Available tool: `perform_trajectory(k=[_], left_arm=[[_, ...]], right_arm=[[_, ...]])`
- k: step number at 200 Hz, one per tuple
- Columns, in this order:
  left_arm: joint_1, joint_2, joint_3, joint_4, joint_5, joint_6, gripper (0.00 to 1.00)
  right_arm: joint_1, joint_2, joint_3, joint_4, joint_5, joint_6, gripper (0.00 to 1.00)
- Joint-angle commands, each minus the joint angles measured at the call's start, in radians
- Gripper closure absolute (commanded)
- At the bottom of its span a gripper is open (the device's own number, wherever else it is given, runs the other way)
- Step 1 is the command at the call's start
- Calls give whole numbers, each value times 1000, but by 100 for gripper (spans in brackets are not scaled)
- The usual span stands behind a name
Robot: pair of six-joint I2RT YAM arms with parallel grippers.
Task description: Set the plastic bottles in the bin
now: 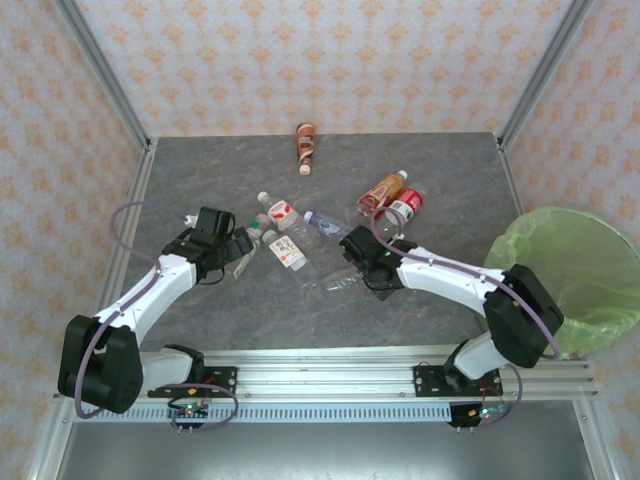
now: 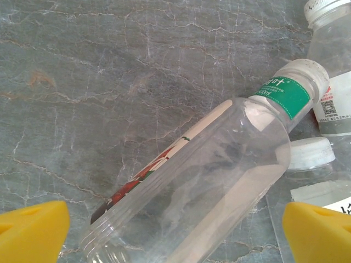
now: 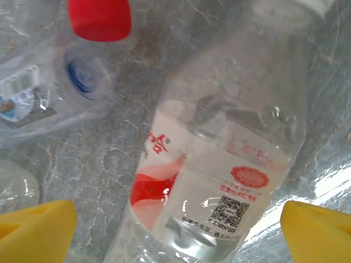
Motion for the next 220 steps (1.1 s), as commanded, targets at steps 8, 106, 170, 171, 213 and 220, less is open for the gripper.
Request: perform_trajectory(k=[8, 106, 170, 171, 213, 220], left_arm=[[-7, -15, -1, 17, -39, -36, 0], [-7, -74, -41, 21, -58, -78, 0], [-7, -111, -49, 13, -68, -99, 0], [-7, -111, -50, 12, -68, -99, 0], [-7, -106, -45, 8, -67, -106, 0], [-7, -105, -45, 9, -67, -109, 0]], right_arm=[[10, 17, -49, 16, 75, 99, 7], [-6, 118, -125, 187, 70, 55, 19], [-6, 97, -166, 175, 106, 30, 40], [-6, 97, -165, 174, 106, 29, 40], [-6, 50, -184, 167, 151, 5, 51], [-6, 39, -184, 165, 159, -9, 51]])
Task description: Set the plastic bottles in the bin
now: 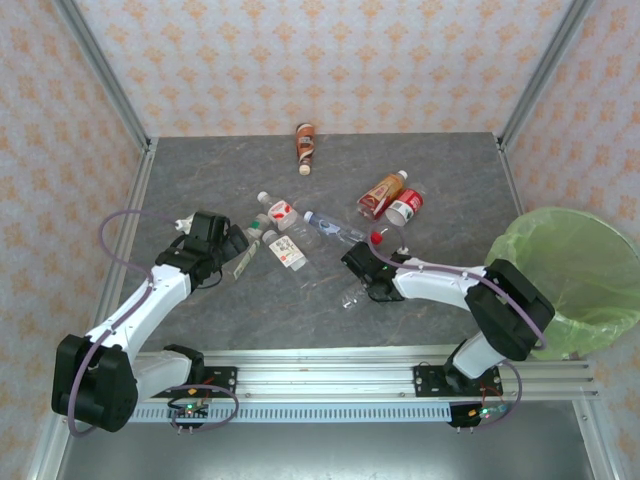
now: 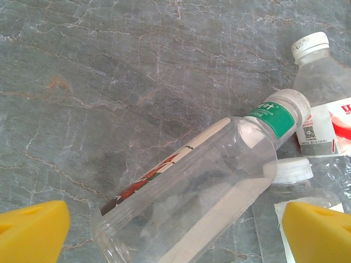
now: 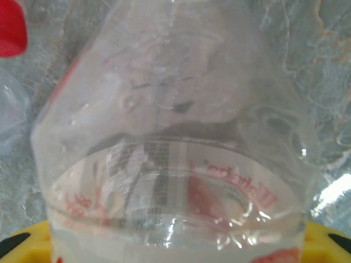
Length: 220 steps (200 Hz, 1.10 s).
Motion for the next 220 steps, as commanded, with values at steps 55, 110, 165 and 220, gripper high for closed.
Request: perform_trajectory(k=[55, 110, 165, 220], left_arm=[[-7, 14, 10, 13, -10, -33, 0], [-7, 36, 26, 13, 3, -36, 0], [-8, 43, 40, 17, 6, -35, 0], [-8, 62, 63, 27, 28, -30, 0]], right_arm=[[-8, -104, -40, 14, 116, -211, 55], [-9, -276, -79, 127, 122, -455, 56], [-8, -525, -201, 309, 128, -661, 59], [-9, -683, -102, 274, 106, -922, 62]])
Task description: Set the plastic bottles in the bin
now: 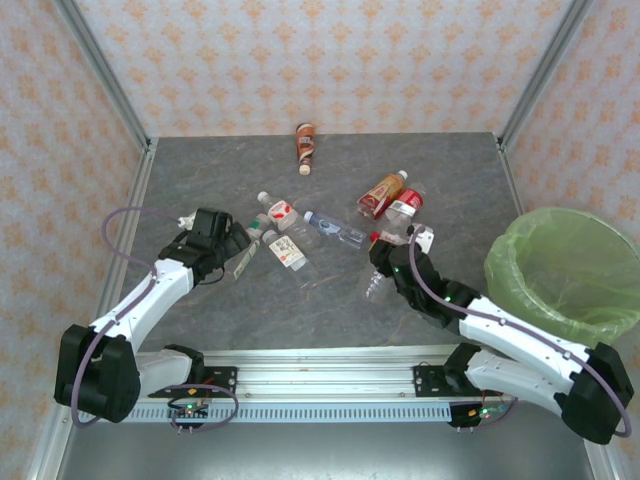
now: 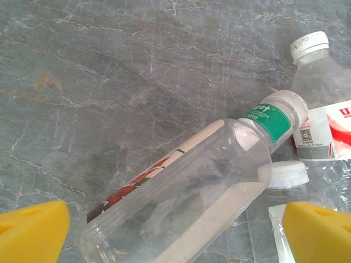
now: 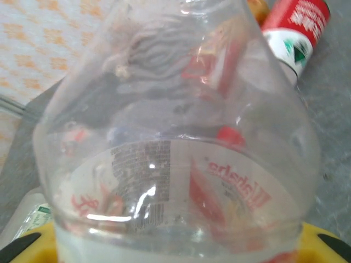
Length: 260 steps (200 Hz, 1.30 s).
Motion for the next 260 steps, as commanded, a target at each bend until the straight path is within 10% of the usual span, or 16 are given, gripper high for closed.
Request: perform_trajectory(k=[1, 49, 107, 175, 260], left_arm=[[-8, 11, 34, 20, 8, -14, 0], [-12, 11, 43, 37, 27, -14, 0], [-12, 19, 45, 49, 39, -11, 0], [-13, 39, 57, 58, 56, -8, 0], [-16, 72, 92, 55, 81, 5, 0]], right_arm=[[-5, -43, 94, -2, 16, -171, 61], [-8, -8, 459, -235, 66, -354, 60], [-81, 9, 825, -578, 419, -547, 60], [-247, -97, 748, -463, 657, -751, 58], [-742, -52, 624, -461, 633, -729, 56]])
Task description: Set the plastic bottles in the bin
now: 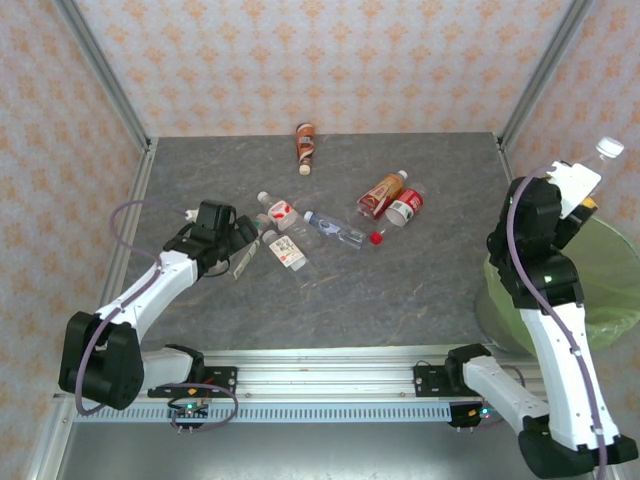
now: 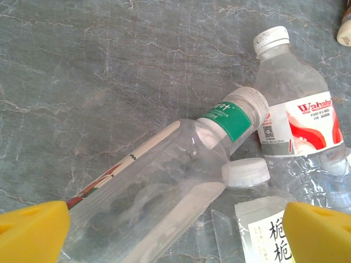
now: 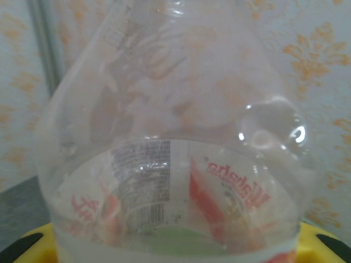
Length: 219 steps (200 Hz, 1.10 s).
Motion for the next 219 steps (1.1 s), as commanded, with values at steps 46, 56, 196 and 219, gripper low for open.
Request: perform_trajectory(k=[46, 56, 196, 219], left_arm=[[-12, 29, 55, 5, 23, -1, 0], [-14, 27, 54, 3, 22, -3, 0], [-19, 40, 59, -6, -4, -5, 0], [-18, 41, 56, -8, -7, -3, 0]], right_arm=[[-249, 43, -219, 61, -120, 89, 55], [-277, 53, -235, 62, -167, 117, 54], [-293, 54, -379, 228, -422, 238, 46], [-293, 21, -398, 259, -462, 222, 45]])
